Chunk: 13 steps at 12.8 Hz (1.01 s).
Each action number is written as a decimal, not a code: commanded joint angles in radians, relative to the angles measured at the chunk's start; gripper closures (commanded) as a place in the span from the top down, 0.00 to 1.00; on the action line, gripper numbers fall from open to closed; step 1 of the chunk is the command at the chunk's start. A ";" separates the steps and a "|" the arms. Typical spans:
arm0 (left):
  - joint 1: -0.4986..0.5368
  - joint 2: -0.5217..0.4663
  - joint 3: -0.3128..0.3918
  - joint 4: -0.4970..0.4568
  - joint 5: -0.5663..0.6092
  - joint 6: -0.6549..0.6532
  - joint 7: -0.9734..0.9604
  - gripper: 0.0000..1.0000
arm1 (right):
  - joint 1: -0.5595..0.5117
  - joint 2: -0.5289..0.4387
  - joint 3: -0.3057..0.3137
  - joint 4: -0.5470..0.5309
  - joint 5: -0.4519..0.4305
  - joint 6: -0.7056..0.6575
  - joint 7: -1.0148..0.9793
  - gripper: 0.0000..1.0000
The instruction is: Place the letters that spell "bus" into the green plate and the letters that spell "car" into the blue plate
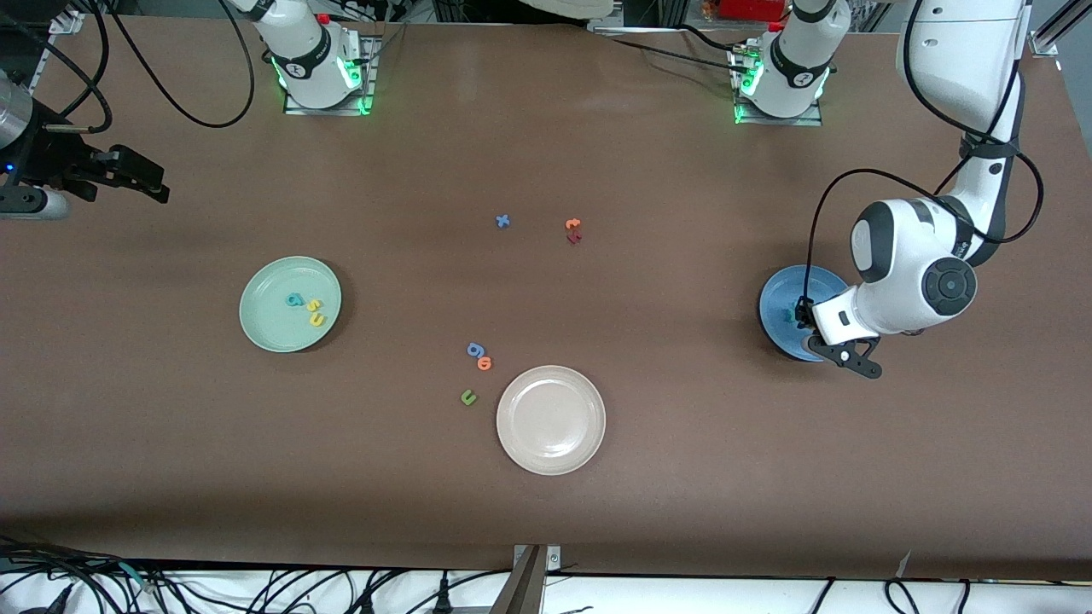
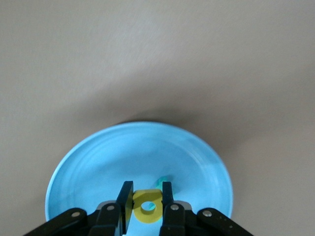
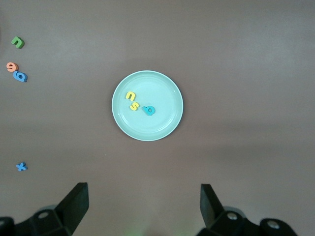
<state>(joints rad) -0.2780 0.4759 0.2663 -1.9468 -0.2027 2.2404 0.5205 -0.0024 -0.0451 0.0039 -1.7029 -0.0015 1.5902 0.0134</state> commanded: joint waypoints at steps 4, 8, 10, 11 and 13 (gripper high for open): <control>0.028 0.043 0.025 -0.041 -0.035 0.060 0.042 0.16 | -0.013 -0.002 0.013 0.003 -0.002 -0.010 0.008 1.00; 0.028 0.044 0.025 -0.032 -0.030 0.061 0.027 0.92 | -0.014 -0.002 0.010 0.003 -0.003 -0.010 0.005 1.00; 0.028 0.023 0.028 -0.026 -0.030 0.053 0.027 1.00 | -0.014 -0.002 0.010 0.003 -0.002 -0.009 0.007 1.00; 0.028 -0.008 0.028 -0.018 -0.027 0.042 0.026 1.00 | -0.014 -0.002 0.010 0.003 -0.003 -0.009 0.007 1.00; 0.037 -0.089 0.036 -0.012 -0.024 0.001 0.026 1.00 | -0.014 -0.002 0.010 0.003 -0.002 -0.010 0.005 1.00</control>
<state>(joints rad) -0.2473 0.4859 0.2893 -1.9521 -0.2027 2.2923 0.5254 -0.0033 -0.0451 0.0034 -1.7029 -0.0015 1.5900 0.0134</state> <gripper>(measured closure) 0.044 0.000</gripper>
